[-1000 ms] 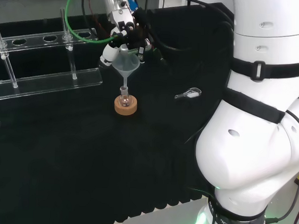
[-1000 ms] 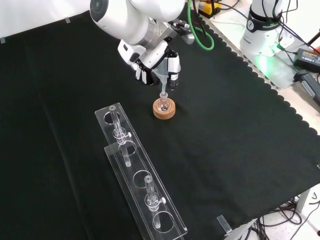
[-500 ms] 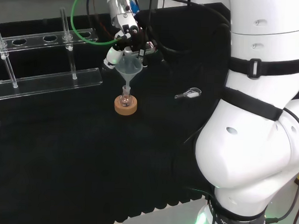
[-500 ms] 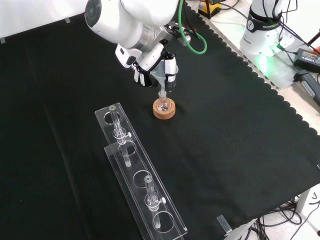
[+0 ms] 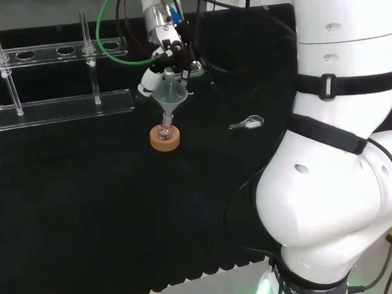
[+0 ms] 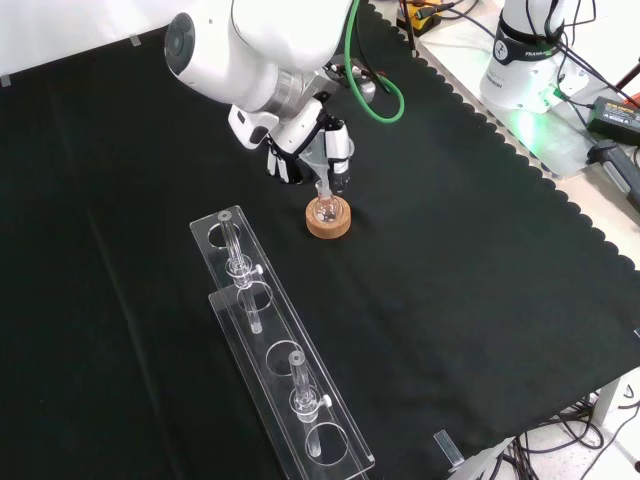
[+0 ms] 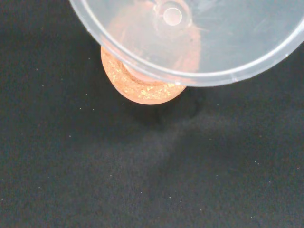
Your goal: Place the funnel on the round-bottom flask.
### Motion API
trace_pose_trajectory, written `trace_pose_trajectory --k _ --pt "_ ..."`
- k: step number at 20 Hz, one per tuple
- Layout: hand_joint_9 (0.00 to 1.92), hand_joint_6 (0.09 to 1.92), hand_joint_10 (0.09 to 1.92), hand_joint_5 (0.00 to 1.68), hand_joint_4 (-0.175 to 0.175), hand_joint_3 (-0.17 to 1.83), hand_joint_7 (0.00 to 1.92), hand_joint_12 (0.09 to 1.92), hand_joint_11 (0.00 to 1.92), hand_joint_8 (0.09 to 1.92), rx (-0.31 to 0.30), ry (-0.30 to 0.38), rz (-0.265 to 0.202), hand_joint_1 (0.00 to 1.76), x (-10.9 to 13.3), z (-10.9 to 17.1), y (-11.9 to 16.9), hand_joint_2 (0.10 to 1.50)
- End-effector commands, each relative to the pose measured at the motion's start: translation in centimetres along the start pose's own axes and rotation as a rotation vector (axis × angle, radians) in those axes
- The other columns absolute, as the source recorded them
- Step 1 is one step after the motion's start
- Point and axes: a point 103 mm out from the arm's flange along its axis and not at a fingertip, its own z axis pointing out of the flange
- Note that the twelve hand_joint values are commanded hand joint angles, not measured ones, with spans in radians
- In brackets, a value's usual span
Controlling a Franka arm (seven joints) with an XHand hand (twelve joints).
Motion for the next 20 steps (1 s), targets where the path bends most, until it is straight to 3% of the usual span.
trace_pose_trajectory --k 1,2,4,6,9,14,20 --pt "1.23 1.15 1.09 0.95 0.0 0.41 0.6 0.81 1.53 1.45 0.0 0.005 -0.006 1.06 1.0 0.1 0.0 0.94" --pt "1.23 1.15 1.09 0.95 0.006 0.41 0.6 0.81 1.53 1.46 0.001 0.013 -0.012 1.06 0.7 0.3 0.0 0.93" --pt "1.2 1.18 1.11 0.86 -0.111 0.39 0.57 0.84 1.5 1.46 0.008 0.034 -0.02 0.92 -0.5 0.4 0.0 0.89" --pt "1.11 1.23 1.11 0.61 -0.16 0.36 0.52 0.89 1.41 1.45 0.018 0.041 -0.025 0.79 -0.8 0.5 -0.1 0.83" --pt "0.96 1.08 1.07 0.43 -0.174 0.31 0.42 0.99 1.21 1.37 0.018 0.048 -0.026 0.66 -0.9 0.5 -0.2 0.79" --pt "0.63 0.9 1.02 0.39 -0.175 0.24 0.29 1.27 0.76 1.22 0.015 0.073 -0.03 0.52 -0.9 0.2 -0.4 0.77" --pt "0.51 0.84 0.99 0.38 -0.175 0.22 0.24 1.32 0.64 1.16 0.008 0.068 -0.019 0.49 0.5 -0.1 -0.6 0.77"
